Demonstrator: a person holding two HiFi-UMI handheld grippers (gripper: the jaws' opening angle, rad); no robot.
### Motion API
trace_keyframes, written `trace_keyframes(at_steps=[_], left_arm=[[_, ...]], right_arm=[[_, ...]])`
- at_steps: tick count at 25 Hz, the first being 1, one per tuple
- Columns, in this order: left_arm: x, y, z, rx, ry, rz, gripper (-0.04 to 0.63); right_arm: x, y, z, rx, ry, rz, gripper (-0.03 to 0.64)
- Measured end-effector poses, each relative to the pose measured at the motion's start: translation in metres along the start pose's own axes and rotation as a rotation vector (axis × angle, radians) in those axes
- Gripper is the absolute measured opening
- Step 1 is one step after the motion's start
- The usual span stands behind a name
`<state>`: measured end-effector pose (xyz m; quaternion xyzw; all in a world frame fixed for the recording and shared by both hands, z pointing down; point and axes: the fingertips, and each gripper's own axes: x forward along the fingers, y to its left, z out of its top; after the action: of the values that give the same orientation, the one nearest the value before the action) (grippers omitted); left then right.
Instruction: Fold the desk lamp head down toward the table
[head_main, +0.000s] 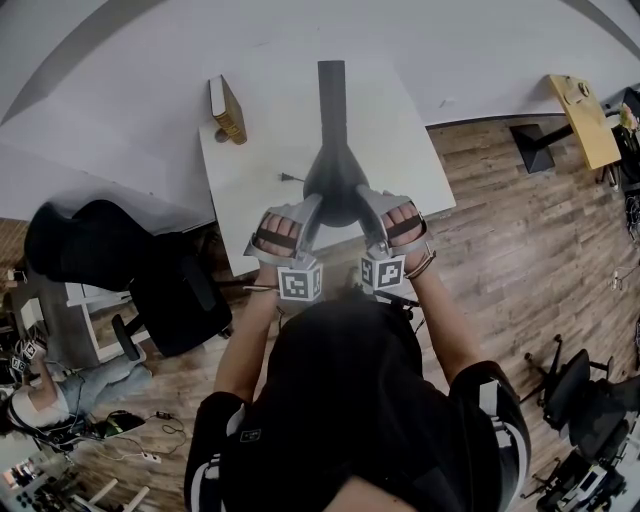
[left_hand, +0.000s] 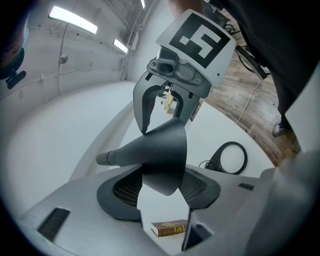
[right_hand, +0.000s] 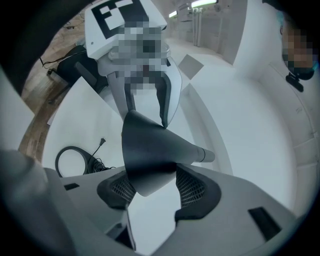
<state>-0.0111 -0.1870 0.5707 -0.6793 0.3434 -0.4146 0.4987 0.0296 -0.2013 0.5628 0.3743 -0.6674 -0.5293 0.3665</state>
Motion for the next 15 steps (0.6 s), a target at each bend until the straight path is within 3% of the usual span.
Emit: trace_keyframes(at_steps=[15], left_arm=[[0.014, -0.020, -0.008, 0.022, 0.025, -0.060, 0.247]], right_arm=[[0.011, 0.017, -0.009, -0.034, 0.016, 0.028, 0.281]])
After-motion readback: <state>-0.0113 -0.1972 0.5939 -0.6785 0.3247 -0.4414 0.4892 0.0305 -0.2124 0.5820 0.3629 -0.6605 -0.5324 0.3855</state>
